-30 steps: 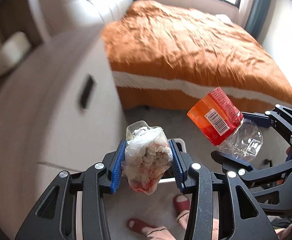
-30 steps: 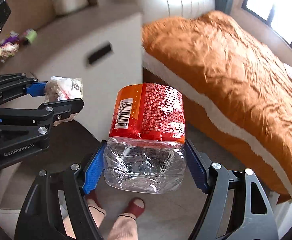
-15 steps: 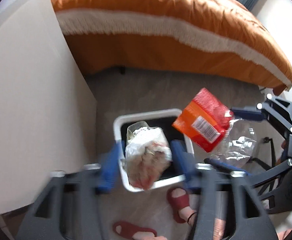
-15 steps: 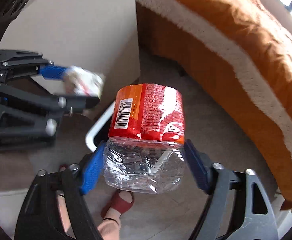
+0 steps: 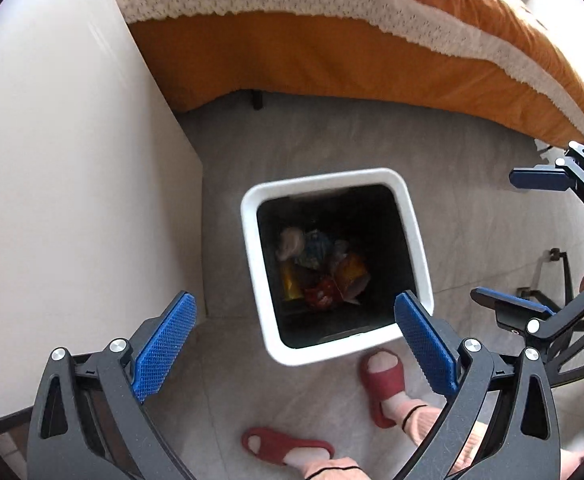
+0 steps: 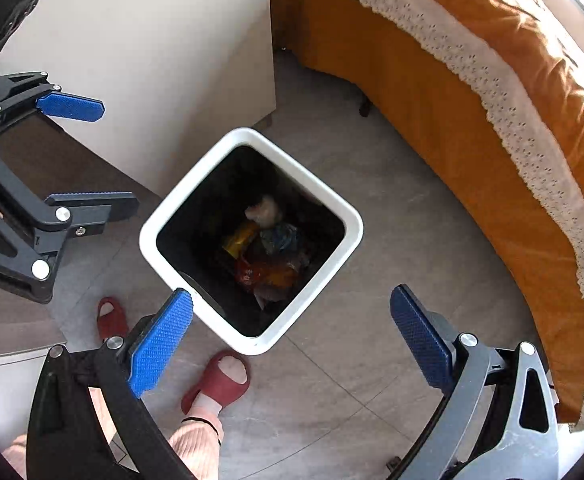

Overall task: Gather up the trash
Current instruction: 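Move both open tools back toward the desk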

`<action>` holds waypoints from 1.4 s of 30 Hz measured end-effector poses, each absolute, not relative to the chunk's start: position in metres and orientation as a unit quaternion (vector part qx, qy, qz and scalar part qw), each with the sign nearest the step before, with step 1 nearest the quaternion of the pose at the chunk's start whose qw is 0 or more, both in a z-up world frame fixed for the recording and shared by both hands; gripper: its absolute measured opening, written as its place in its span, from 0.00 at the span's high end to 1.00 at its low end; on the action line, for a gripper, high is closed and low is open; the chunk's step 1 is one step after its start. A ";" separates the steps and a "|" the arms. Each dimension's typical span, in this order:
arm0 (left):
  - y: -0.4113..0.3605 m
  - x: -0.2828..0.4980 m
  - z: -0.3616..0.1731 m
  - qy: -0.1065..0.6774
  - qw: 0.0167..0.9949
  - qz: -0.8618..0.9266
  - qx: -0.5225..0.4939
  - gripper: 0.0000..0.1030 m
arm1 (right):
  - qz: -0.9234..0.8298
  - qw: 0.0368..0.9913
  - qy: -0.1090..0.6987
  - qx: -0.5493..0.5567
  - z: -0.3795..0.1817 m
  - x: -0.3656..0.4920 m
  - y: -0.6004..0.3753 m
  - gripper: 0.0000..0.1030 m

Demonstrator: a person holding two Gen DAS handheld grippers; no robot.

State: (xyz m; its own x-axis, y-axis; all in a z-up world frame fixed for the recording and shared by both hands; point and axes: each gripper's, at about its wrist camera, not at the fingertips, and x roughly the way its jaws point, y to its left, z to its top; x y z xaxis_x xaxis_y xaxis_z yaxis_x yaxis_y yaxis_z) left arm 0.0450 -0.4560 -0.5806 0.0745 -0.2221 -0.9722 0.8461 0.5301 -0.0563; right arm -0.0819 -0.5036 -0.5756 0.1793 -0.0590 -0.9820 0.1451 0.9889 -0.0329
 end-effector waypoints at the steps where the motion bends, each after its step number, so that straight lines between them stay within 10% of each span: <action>1: -0.456 0.045 -0.574 0.552 0.679 -0.395 0.281 0.05 | -0.068 0.769 0.635 0.033 -0.571 -0.079 -0.503 0.05; 42: -0.207 0.062 -0.156 0.349 0.892 -0.274 0.084 0.05 | -0.062 0.917 0.394 0.028 -0.177 -0.014 -0.350 0.05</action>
